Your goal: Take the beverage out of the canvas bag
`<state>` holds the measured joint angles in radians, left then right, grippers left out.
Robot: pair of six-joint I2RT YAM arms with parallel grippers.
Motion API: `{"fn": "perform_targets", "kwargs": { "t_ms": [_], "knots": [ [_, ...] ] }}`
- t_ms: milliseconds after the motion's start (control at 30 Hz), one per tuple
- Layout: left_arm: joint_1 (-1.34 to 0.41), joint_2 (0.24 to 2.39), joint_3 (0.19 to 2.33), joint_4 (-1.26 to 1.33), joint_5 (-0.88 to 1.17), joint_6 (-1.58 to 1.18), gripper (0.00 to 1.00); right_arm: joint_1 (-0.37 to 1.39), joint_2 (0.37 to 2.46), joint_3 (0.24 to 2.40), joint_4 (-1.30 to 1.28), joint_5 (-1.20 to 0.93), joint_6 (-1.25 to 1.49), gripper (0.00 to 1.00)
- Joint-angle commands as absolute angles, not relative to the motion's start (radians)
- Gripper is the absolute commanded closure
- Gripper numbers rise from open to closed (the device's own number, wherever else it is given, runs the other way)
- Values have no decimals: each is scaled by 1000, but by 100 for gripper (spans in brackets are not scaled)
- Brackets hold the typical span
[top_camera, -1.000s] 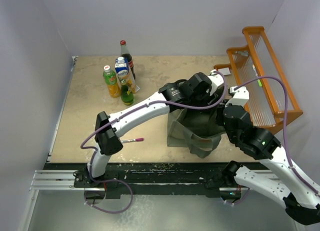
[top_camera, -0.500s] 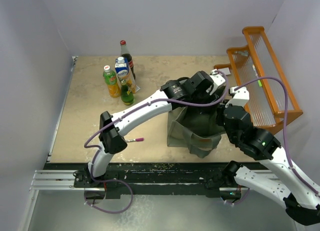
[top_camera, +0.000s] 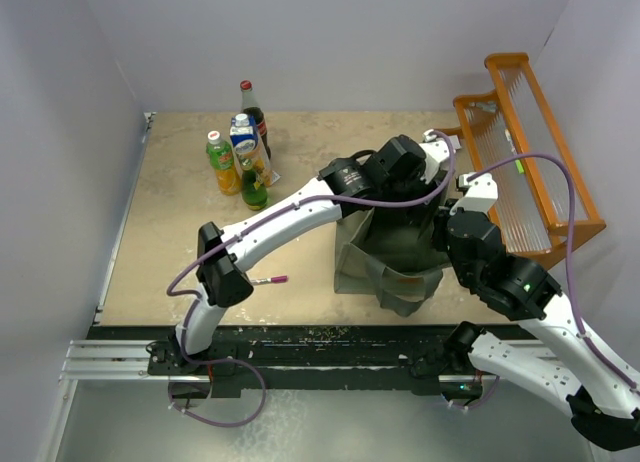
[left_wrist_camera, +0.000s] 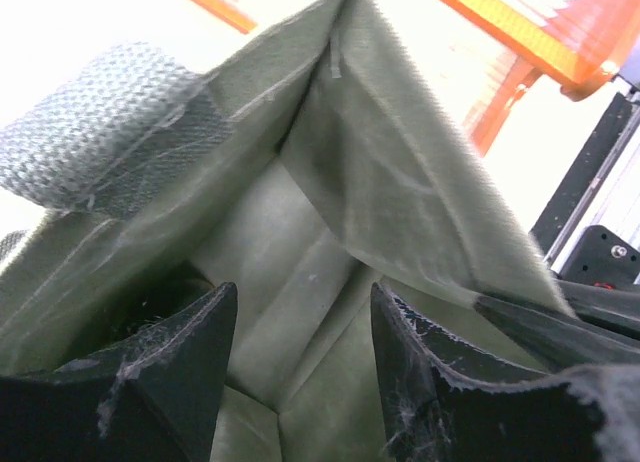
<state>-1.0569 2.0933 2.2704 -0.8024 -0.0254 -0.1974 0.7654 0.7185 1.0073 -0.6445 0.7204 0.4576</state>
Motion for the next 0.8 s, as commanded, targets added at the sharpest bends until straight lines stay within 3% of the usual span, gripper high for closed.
{"fn": "perform_targets", "kwargs": {
  "t_ms": [0,233,767],
  "knots": [
    [-1005,2110,2279,-810,-34,-248,42,764,703,1015,-565,774,450,100],
    [-990,2076,2260,-894,-121,-187,45,763,707,1016,-559,776,443,100],
    [-958,2018,2166,-943,-335,-174,23,762,709,1015,-552,773,435,100]
  ]
}}
